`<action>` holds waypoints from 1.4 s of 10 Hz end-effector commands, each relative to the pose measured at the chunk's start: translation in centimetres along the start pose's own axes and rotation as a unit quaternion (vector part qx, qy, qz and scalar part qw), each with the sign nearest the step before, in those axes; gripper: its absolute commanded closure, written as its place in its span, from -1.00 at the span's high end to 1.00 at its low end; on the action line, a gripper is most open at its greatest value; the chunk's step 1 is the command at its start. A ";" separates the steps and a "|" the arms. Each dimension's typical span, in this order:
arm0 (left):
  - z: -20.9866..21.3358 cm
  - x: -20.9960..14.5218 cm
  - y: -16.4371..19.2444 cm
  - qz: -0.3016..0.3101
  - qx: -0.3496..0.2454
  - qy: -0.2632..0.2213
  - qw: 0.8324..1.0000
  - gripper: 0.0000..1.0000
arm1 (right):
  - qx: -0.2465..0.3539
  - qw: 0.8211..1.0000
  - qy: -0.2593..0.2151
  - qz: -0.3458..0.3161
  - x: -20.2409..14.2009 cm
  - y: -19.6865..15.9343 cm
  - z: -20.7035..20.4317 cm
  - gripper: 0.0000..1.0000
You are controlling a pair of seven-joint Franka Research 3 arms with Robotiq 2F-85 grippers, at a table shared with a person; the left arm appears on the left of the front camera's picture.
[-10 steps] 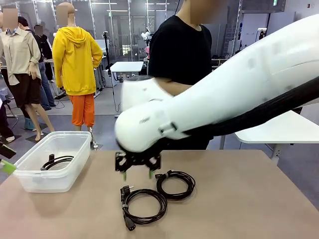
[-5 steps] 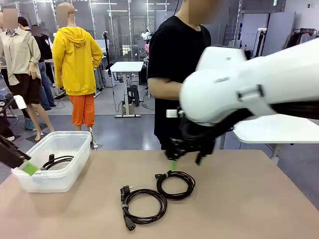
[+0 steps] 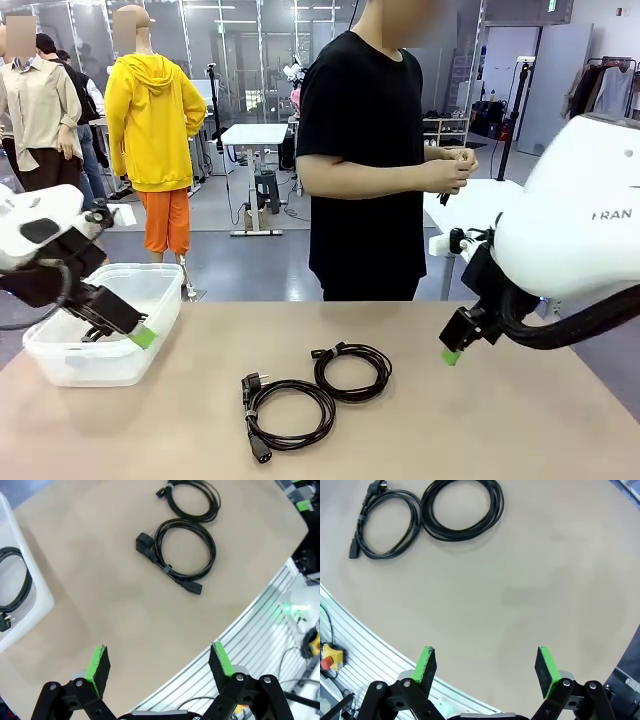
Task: Organize and store the cables.
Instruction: Place the Power Cable into the Organizing box.
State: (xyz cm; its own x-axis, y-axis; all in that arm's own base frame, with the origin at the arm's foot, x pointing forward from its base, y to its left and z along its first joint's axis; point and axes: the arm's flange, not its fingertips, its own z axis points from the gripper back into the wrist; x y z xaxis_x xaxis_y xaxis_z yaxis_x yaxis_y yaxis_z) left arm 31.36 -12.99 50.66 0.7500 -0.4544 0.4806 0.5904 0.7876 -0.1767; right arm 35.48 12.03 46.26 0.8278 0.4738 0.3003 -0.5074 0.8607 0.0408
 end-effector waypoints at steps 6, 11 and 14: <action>0.9 -0.1 0.4 -0.004 -0.006 -0.011 1.000 1.00 | 0.001 1.000 0.002 0.005 0.3 0.4 0.3 1.00; -2.9 3.3 -8.5 0.090 0.051 0.057 0.993 1.00 | 0.100 0.974 -0.119 0.163 -10.2 -8.6 7.7 1.00; -7.8 5.3 -12.1 0.169 0.152 0.061 0.972 1.00 | 0.139 0.951 -0.200 0.190 -17.6 -15.1 7.9 1.00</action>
State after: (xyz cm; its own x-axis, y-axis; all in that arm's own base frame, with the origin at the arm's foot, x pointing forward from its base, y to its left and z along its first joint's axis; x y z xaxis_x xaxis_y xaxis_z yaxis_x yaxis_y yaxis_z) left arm 28.98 -26.51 48.93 0.9094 -0.2390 0.3403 0.2857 0.9537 -0.0936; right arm 29.42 -10.40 52.30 0.4609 0.6048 0.6495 -0.8268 0.5586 0.0666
